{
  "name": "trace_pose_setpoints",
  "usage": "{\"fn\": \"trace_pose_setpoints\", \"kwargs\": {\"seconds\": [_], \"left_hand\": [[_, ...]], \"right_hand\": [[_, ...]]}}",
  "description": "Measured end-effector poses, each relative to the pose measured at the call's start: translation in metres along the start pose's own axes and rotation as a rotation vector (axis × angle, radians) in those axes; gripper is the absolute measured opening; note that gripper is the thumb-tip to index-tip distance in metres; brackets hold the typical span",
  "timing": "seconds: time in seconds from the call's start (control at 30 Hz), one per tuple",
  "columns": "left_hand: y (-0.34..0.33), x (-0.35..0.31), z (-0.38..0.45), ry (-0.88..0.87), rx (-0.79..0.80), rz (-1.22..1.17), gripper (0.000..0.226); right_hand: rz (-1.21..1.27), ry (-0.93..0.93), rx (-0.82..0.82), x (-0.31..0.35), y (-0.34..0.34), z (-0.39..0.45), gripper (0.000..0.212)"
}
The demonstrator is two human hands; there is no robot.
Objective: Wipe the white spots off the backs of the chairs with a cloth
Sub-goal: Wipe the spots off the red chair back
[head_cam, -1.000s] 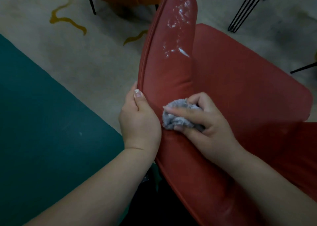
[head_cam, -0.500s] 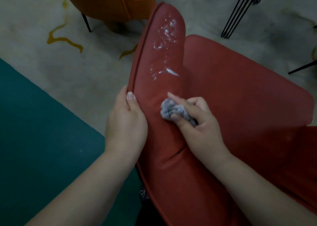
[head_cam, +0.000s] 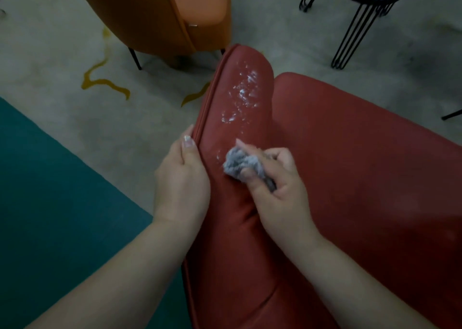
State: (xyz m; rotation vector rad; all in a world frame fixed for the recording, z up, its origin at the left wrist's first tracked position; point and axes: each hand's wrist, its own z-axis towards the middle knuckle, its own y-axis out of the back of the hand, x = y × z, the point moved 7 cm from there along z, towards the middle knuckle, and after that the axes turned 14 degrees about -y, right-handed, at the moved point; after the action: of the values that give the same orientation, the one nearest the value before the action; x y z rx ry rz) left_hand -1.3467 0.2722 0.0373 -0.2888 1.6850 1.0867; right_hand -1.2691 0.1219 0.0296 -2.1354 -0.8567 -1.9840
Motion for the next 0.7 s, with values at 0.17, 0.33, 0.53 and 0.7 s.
{"fn": "trace_pose_setpoints", "kwargs": {"seconds": [0.17, 0.33, 0.53, 0.7], "left_hand": [[-0.001, 0.000, 0.002, -0.005, 0.003, -0.012, 0.041], [0.001, 0.002, 0.002, -0.017, -0.031, -0.039, 0.046], [0.000, 0.006, 0.003, 0.017, -0.032, -0.099, 0.052], [0.001, 0.008, 0.000, 0.032, -0.041, -0.137, 0.046]], "right_hand": [[0.002, -0.114, -0.095, 0.003, -0.001, 0.047, 0.037], [-0.100, 0.143, 0.058, 0.012, -0.007, 0.010, 0.039], [-0.121, 0.057, -0.029, 0.015, -0.008, 0.039, 0.039], [-0.205, 0.292, 0.081, 0.022, -0.012, 0.006, 0.038]]}}
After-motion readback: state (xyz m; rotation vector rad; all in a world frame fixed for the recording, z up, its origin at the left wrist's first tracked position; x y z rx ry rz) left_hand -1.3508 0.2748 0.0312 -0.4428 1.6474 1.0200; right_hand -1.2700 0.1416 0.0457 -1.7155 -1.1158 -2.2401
